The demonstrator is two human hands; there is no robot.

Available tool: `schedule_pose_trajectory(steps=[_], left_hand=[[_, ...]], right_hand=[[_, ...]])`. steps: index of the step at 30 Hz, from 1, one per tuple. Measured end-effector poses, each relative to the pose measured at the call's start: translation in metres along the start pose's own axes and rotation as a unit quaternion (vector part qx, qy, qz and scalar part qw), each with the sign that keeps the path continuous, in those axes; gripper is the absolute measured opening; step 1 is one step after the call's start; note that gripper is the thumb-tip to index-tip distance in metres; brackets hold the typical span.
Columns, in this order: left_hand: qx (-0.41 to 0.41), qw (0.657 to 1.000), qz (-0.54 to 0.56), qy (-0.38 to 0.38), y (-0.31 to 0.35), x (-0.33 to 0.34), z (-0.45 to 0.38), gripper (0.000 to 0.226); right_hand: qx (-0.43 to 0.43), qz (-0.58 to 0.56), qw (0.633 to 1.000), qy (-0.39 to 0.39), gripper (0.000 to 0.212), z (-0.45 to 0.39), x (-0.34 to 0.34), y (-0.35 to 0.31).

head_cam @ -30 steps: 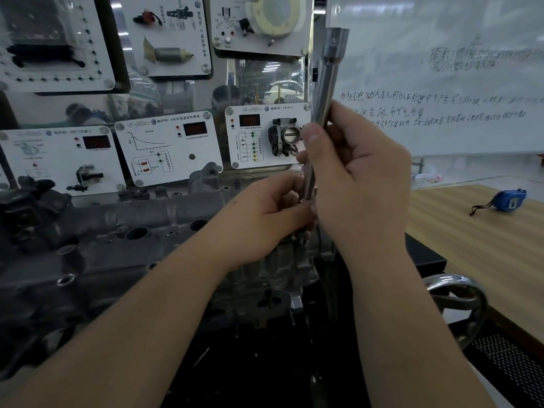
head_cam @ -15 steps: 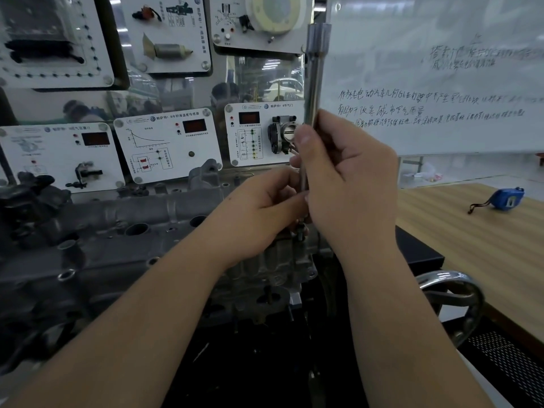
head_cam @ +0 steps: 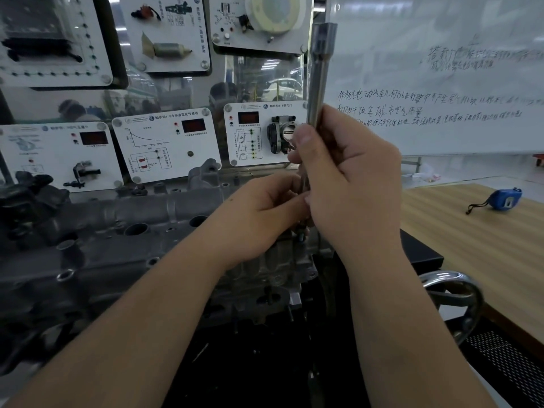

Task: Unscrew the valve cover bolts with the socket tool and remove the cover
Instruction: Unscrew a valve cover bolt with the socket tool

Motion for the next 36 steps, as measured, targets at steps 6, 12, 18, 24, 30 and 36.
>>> schedule_pose_trajectory(steps=[6, 12, 18, 24, 30, 36], left_hand=[[-0.001, 1.000, 0.014, 0.000, -0.0017, -0.0013, 0.0015, 0.033], [0.009, 1.000, 0.014, 0.018, 0.0001, -0.0007, -0.0011, 0.034], [0.005, 1.000, 0.005, 0.001, -0.0005, -0.0013, 0.0013, 0.042], [0.015, 1.000, -0.007, 0.017, 0.0040, -0.0008, -0.0001, 0.033], [0.015, 1.000, 0.008, 0.013, 0.0045, -0.0007, 0.0016, 0.024], [0.020, 1.000, -0.009, 0.016, 0.0042, -0.0030, 0.0024, 0.025]], right_hand=[[0.028, -0.019, 0.999, -0.018, 0.041, -0.0005, 0.0040, 0.0028], [0.003, -0.018, 1.000, 0.005, 0.013, 0.0000, 0.0022, -0.0001], [0.024, -0.026, 0.999, -0.024, 0.025, -0.0005, 0.0033, 0.0027], [0.019, -0.026, 0.999, -0.005, 0.046, 0.0012, 0.0039, 0.0024], [0.004, -0.001, 1.000, 0.002, 0.024, 0.0028, 0.0044, 0.0003], [0.008, -0.021, 1.000, -0.014, 0.043, 0.0023, 0.0081, 0.0018]])
Point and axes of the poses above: each hand's wrist, its own z-axis away from the middle knuckle, its own x-axis out of the palm, y = z × x, the point moved 8 cm from there along -z, towards the middle knuckle, and after that the axes turned 12 degrees about x, right-handed, at the moved point
